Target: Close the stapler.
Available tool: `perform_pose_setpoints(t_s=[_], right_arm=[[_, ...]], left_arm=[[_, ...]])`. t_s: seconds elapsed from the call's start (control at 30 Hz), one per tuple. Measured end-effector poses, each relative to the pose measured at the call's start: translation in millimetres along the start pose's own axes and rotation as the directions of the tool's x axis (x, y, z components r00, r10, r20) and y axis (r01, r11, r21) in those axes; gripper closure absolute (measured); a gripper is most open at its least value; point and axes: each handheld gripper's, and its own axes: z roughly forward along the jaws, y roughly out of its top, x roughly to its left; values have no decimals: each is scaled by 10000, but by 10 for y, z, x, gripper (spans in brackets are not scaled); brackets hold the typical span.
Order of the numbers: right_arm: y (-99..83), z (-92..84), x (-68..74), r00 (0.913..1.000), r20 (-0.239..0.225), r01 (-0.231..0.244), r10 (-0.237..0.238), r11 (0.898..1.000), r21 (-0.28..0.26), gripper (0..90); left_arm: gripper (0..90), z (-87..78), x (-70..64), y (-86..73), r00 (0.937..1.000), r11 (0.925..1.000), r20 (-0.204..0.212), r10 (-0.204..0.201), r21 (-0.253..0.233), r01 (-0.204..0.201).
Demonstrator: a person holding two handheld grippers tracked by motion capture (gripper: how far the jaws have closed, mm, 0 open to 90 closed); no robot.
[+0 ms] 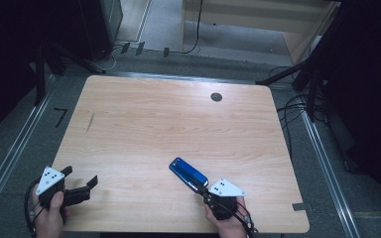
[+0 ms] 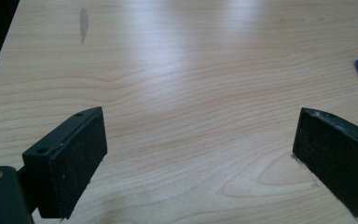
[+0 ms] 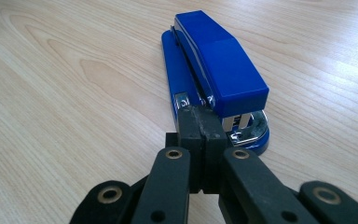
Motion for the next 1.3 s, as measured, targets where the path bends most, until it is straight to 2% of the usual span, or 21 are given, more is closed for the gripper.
perform_pose_setpoints(t_s=[0.2, 0.4, 0.67, 1.0, 1.3], right_arm=[[1, -2, -41, 9999, 87, -50, 50, 10000, 6, 900], [7, 0, -116, 9994, 269, -202, 204, 9998, -55, 900], [25, 44, -207, 9981, 500, -363, 366, 9993, -71, 900], [59, 117, -369, 9937, 707, -865, 874, 9961, -147, 900], [121, 168, -484, 9912, 919, -947, 955, 9954, -136, 900]], left_arm=[[32, 46, -16, -5, 9999, 9996, 4, 164, 209, -164], [32, 67, -14, -4, 9999, 9993, -13, 133, 340, -133], [32, 81, -18, -4, 9999, 9991, 28, 137, 403, -138], [32, 86, -15, -1, 9999, 9988, 64, 150, 474, -152], [32, 89, -15, 1, 9998, 9985, 94, 157, 527, -162]])
